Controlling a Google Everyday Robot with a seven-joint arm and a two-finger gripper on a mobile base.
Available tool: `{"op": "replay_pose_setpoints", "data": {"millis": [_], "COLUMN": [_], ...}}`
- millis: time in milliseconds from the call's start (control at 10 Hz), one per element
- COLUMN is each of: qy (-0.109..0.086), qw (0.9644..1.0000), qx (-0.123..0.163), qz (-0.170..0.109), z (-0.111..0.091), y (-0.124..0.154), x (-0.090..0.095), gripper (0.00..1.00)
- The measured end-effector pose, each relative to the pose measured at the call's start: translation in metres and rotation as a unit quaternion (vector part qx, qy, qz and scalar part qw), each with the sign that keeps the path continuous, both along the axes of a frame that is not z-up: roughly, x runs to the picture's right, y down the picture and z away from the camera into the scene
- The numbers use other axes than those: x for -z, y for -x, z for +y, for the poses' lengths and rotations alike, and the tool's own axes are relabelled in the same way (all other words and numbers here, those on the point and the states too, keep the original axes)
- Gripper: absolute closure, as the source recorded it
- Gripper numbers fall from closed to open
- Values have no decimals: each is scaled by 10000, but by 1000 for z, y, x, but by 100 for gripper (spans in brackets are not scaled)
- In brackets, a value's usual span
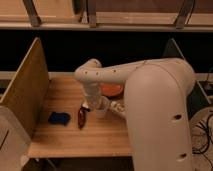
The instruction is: Pick up the ceramic cup
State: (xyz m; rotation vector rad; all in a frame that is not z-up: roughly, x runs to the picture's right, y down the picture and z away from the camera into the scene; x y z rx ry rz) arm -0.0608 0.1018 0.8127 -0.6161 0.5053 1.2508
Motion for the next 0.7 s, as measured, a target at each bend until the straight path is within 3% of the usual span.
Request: {"op": "replay_pose_setpoints", "data": {"millis": [100, 300, 500, 700], "qy": [-14, -109, -455, -945], "qw": [10000, 9999, 9986, 9946], "qx": [-41, -109, -46, 116], "qz": [20, 69, 251, 407], "z": [-1, -6, -27, -55], "y": [-2, -5, -5, 4], "x": [1, 5, 26, 62], "gripper": [95, 100, 100, 100]}}
